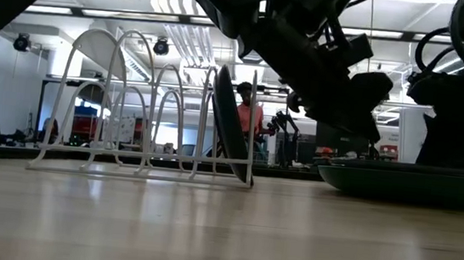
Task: Sort dishes
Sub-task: Put the blue patterned plate into the dish rack
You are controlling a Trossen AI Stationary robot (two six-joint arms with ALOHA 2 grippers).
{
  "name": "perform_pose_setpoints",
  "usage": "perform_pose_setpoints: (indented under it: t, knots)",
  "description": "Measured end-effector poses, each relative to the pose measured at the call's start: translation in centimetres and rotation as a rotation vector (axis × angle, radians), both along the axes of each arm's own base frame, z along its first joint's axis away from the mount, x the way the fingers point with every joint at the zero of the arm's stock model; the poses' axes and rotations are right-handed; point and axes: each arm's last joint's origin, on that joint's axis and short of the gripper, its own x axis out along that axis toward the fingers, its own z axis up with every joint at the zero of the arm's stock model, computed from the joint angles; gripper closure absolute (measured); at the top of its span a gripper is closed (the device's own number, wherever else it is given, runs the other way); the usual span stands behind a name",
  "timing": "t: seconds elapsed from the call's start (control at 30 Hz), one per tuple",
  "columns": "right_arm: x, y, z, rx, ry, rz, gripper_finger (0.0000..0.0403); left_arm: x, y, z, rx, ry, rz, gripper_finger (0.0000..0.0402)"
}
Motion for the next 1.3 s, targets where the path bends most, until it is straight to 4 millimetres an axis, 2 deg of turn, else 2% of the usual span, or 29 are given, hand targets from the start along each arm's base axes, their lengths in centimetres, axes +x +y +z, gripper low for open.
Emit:
perform_pose_setpoints:
  t: [0.17, 0.4, 0.7, 0.8, 0.93, 1.1, 1.3]
  knots:
    - [0.3, 0.3, 0.3, 0.048, -0.035, 0.054, 0.038, 0.0, 0.4, 0.0, 0.024, 0.005, -0.002, 0.017]
    - [0.0, 0.2, 0.7, -0.009, -0.015, 0.164, 0.038, 0.0, 0.6, 0.0, 0.048, 0.015, -0.013, 0.017]
    - [0.6, 0.5, 2.8, -0.08, -0.008, 0.341, 0.038, -0.1, 0.9, -0.2, 0.081, 0.034, -0.031, 0.017]
    - [0.9, 0.8, 2.9, -0.059, 0.02, 0.418, 0.0376, -0.1, 1.0, -0.2, 0.089, 0.041, -0.034, 0.017]
    - [1.3, 1.2, 2.8, -0.018, 0.054, 0.483, 0.0343, -0.1, 1.3, -0.2, 0.09, 0.041, -0.037, 0.017]
    - [2.1, 1.6, 2.7, -0.064, 0.087, 0.543, 0.0281, 0.0, 1.9, -1.4, 0.116, 0.077, -0.057, 0.017]
    - [2.6, 1.8, 1.3, -0.135, 0.185, 0.587, 0.0225, 0.3, 2.5, -2.6, 0.115, 0.096, -0.046, 0.017]
